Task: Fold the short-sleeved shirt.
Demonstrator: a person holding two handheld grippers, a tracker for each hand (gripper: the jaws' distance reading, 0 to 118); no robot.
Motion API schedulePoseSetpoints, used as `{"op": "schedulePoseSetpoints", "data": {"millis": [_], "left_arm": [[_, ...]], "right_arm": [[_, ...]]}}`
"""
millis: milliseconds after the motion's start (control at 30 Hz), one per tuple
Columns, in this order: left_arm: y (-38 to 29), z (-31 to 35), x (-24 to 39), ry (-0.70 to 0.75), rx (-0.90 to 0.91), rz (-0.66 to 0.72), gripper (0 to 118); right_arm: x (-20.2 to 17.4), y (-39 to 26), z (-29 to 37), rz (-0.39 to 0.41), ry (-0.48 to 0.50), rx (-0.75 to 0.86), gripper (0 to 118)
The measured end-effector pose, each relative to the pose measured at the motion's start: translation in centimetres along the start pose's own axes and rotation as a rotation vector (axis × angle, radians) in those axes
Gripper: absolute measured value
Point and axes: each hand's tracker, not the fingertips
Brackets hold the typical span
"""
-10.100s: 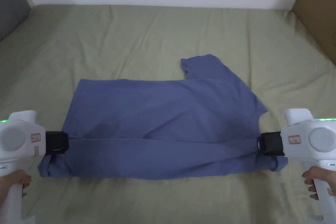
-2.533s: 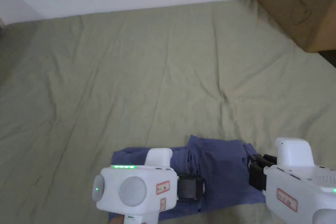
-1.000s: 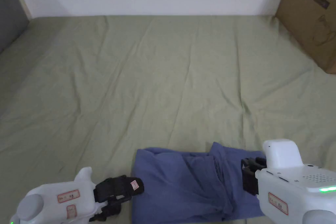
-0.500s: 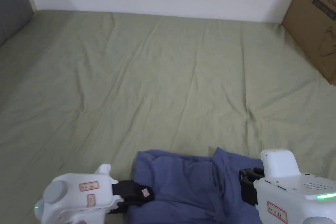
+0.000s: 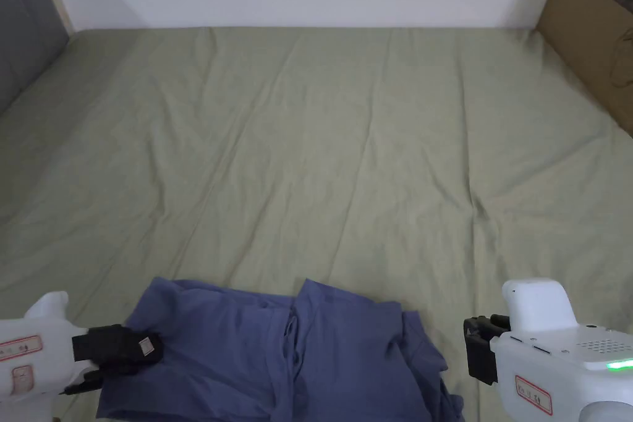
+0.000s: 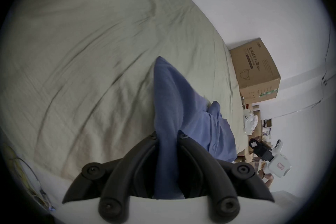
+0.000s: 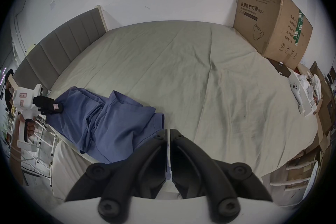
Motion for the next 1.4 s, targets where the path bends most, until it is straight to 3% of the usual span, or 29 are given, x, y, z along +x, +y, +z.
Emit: {"op": "schedulePoseSetpoints", "data": {"millis": [133,400,433,467,533,567,600,700,733,800,900,933,1000,1033,1167,1333,1400], "left_arm": [[-0.7,0.2,8.0,0.095,0.031,-0.245,12],[-4.3,-5.5,20.4,-0.047,-0.039,-0.516,13],[-5.1,-7.1,21.2,-0.065,-0.056,-0.506,20],[-6.1,-8.8,21.8,-0.096,-0.109,-0.497,37],[-7.6,-11.9,22.4,-0.205,-0.235,-0.495,95],[-8.5,-13.6,22.5,-0.245,-0.291,-0.472,111],[-9.2,-14.8,22.4,-0.247,-0.332,-0.463,115],[-9.9,-16.6,21.4,-0.125,-0.347,-0.466,106],[-9.4,-16.2,20.7,-0.082,-0.316,-0.446,94],[-8.1,-14.1,19.8,-0.123,-0.277,-0.386,76],[-5.7,-10.2,18.4,-0.148,-0.151,-0.307,71],[-5.0,-9.1,17.9,-0.121,-0.096,-0.301,63],[-3.8,-7.5,16.9,-0.025,0.001,-0.308,33],[-3.6,-7.3,17.1,-0.003,0.019,-0.300,5],[-3.3,-10.1,16.2,0.031,-0.034,-0.296,2],[-6.9,-15.9,17.6,-0.129,-0.235,-0.288,2],[-8.4,-18.6,17.5,-0.033,-0.277,-0.324,1]], "right_arm": [[0.8,-0.1,0.6,-0.027,-0.004,0.006,4],[4.4,-1.2,1.6,-0.118,-0.033,0.039,4],[4.5,-1.4,1.8,-0.130,-0.039,0.042,4],[4.8,-1.6,1.9,-0.140,-0.044,0.037,4],[5.5,-2.0,2.0,-0.160,-0.054,0.027,4],[5.8,-2.3,2.0,-0.173,-0.059,0.024,4],[6.1,-2.5,2.0,-0.184,-0.062,0.017,4],[7.0,-3.0,2.2,-0.224,-0.071,0.007,4],[7.3,-3.1,2.3,-0.234,-0.072,0.007,4],[7.8,-3.2,2.4,-0.245,-0.072,0.009,4],[8.1,-3.3,2.2,-0.250,-0.078,0.007,4],[8.1,-3.3,2.0,-0.253,-0.078,0.006,4],[8.0,-3.3,1.8,-0.261,-0.068,0.001,4],[7.9,-3.3,1.6,-0.261,-0.063,-0.001,4],[7.5,-3.5,1.1,-0.248,-0.049,-0.016,4],[7.7,-3.7,0.9,-0.252,-0.038,-0.023,4],[7.8,-3.7,1.0,-0.250,-0.042,-0.023,4]]}}
